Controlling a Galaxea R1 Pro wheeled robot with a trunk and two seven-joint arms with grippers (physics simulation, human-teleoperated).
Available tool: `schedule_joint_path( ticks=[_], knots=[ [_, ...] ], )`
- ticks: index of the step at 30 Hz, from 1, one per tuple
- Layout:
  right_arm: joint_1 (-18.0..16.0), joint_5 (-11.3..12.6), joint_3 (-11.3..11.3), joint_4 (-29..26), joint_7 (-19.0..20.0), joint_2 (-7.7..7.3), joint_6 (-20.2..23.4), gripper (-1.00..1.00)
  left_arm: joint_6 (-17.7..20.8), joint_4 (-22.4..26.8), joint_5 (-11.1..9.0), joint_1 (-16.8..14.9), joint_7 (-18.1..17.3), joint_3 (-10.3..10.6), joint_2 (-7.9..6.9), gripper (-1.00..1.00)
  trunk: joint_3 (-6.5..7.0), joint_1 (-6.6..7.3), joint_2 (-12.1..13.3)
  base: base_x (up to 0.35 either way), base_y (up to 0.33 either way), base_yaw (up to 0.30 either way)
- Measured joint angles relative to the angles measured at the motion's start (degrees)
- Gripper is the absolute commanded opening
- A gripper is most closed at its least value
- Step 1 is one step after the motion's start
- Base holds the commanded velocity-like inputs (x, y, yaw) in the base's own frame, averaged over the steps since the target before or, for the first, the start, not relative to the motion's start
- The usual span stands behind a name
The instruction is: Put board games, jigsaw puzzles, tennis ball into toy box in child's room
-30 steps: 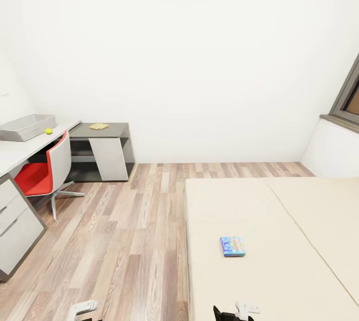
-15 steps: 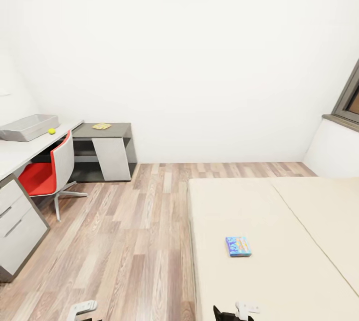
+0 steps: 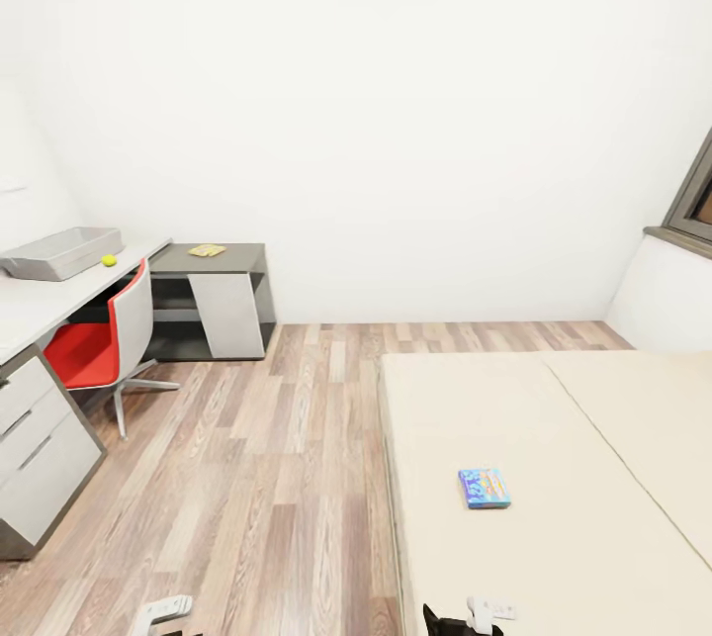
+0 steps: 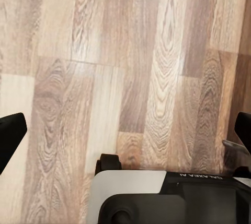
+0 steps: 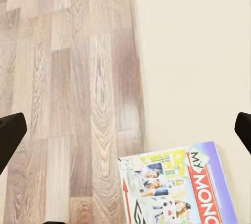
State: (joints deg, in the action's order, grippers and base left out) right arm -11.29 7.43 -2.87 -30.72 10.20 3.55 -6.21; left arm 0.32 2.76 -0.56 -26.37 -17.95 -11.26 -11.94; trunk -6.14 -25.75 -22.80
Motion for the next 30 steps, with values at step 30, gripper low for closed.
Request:
schedule_joint_path(
  ticks=[30],
  knots=[
    [0.00,0.00,-0.01,0.00,0.00,-0.02,-0.02,1.00,0.00,0.00,0.00,0.01,0.00,0.00,0.00,1.00,-0.24,0.00,0.00,0.000,0.107,0.000]
  ],
)
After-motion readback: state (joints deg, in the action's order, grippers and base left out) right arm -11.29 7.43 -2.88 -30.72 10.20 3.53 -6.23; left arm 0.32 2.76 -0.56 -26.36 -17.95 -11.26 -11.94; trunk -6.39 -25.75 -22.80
